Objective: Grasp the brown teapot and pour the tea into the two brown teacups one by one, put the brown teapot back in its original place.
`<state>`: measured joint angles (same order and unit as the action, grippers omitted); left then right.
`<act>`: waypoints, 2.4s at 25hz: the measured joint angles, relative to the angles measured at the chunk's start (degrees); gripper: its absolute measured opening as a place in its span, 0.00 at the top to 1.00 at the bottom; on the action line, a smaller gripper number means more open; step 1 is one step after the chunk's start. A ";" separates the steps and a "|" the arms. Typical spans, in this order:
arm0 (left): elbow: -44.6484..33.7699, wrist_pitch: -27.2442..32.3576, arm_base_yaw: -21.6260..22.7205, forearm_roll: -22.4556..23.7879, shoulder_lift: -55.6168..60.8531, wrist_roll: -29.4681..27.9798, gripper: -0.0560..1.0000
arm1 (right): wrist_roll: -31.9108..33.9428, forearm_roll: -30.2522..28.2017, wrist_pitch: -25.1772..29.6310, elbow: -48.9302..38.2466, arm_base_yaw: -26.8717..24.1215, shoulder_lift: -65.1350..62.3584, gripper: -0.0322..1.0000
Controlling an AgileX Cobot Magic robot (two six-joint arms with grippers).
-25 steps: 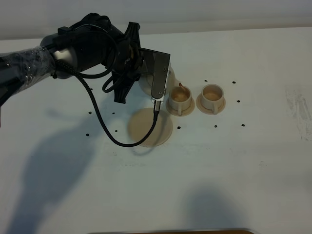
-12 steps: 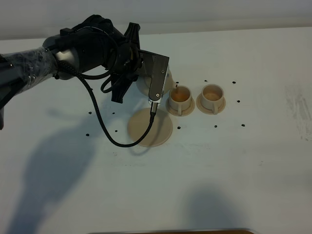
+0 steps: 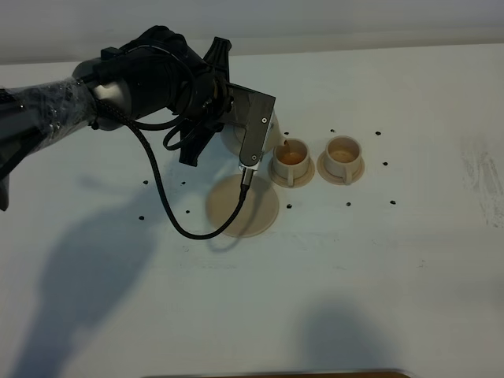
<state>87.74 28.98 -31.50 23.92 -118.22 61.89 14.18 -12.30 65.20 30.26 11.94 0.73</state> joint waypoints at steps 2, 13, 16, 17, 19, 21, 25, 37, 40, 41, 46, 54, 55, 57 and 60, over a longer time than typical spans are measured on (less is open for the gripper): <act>0.00 0.00 -0.06 0.69 0.00 0.02 0.79 | 0.00 0.00 0.00 0.00 0.00 0.00 0.55; 0.00 -1.22 -0.55 2.01 0.00 0.42 0.79 | 0.00 0.00 0.00 0.00 0.00 0.00 0.55; 0.00 -1.41 -0.55 2.18 0.00 0.96 0.79 | 0.00 0.00 0.00 0.00 0.00 0.00 0.55; 0.00 -1.42 -0.55 2.18 0.00 1.04 0.79 | 0.00 0.00 0.00 0.00 0.00 0.00 0.55; 0.00 -1.42 -0.55 2.25 0.00 1.22 0.79 | 0.00 0.00 0.00 0.00 0.00 0.00 0.55; 0.00 -1.47 -0.55 2.47 0.00 1.47 0.79 | 0.00 0.00 0.00 0.00 0.00 0.00 0.55; 0.00 -1.47 -0.55 2.81 0.00 2.65 0.79 | 0.00 0.00 0.00 0.00 0.00 0.00 0.55; 0.00 -2.37 -0.55 3.16 0.00 5.78 0.79 | 0.00 0.00 0.00 0.00 0.00 0.00 0.55; 0.00 -2.78 -0.55 3.56 0.00 6.82 0.79 | 0.00 0.00 0.00 0.00 0.00 0.00 0.55; 0.00 -2.77 -0.55 3.64 0.00 7.28 0.79 | 0.00 0.00 0.00 0.00 0.00 0.00 0.55; 0.00 -2.96 -0.55 3.69 0.00 8.91 0.79 | 0.00 0.00 0.00 0.00 0.00 0.00 0.55; 0.00 -3.36 -0.55 3.73 0.00 10.50 0.79 | 0.00 0.00 0.00 0.00 0.00 0.00 0.55; 0.00 -3.42 -0.55 3.80 0.00 10.52 0.79 | 0.00 0.00 0.00 0.00 0.00 0.00 0.55; 0.00 -3.65 -0.55 3.91 0.00 10.68 0.79 | 0.00 0.00 0.00 0.00 0.00 0.00 0.55; 0.00 -4.03 -0.55 3.95 0.00 10.68 0.79 | 0.00 0.00 0.00 0.00 0.00 0.00 0.55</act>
<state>87.74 24.94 -32.05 27.88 -118.22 72.57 14.18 -12.30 65.20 30.26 11.94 0.73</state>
